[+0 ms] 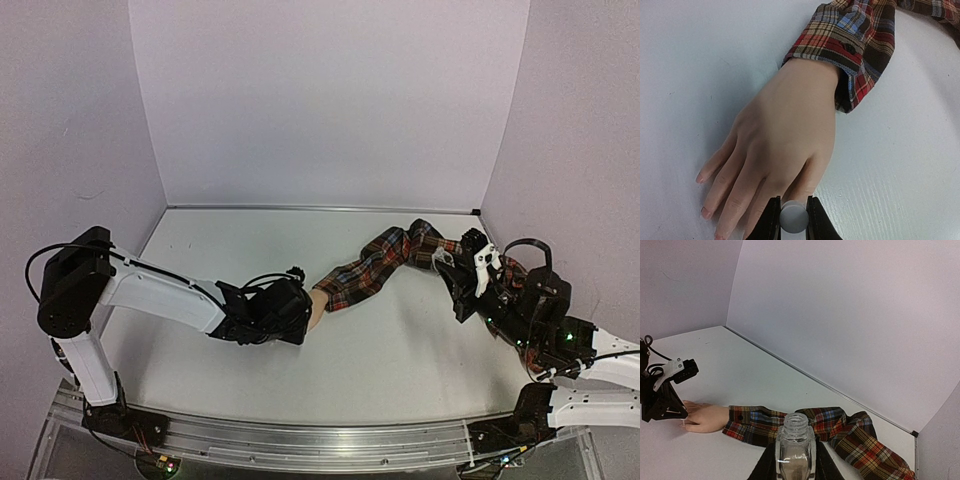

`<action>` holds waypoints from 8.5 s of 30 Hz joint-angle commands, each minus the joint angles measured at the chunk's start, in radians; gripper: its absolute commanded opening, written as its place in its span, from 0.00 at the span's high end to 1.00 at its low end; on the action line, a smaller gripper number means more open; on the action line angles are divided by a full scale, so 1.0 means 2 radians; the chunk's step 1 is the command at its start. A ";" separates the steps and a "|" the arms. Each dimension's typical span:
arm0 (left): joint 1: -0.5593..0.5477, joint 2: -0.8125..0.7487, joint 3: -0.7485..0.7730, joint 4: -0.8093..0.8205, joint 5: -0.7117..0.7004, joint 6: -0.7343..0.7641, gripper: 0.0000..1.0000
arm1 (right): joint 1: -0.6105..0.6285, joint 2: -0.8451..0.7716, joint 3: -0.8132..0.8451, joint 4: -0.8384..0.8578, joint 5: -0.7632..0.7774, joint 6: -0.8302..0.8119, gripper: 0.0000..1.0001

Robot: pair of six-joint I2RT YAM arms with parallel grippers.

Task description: Paint the nails

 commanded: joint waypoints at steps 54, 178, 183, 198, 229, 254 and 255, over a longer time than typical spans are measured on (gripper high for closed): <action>-0.014 -0.038 -0.015 -0.011 -0.002 -0.021 1.00 | -0.008 -0.006 0.004 0.013 -0.007 0.006 1.00; 0.008 0.003 0.005 0.016 0.011 0.007 1.00 | -0.011 -0.005 0.004 0.013 -0.008 0.006 1.00; 0.008 0.002 -0.002 0.014 0.011 0.002 1.00 | -0.012 -0.004 0.005 0.013 -0.009 0.006 1.00; 0.008 0.005 -0.007 0.025 0.014 0.001 1.00 | -0.012 -0.002 0.005 0.013 -0.010 0.007 1.00; 0.008 0.005 -0.016 0.021 -0.002 -0.001 1.00 | -0.014 -0.001 0.004 0.013 -0.013 0.009 1.00; 0.003 -0.066 -0.034 -0.015 -0.017 -0.015 1.00 | -0.016 0.001 0.004 0.013 -0.016 0.010 1.00; 0.001 -0.073 -0.036 -0.011 -0.013 -0.013 1.00 | -0.016 0.001 0.005 0.013 -0.016 0.010 1.00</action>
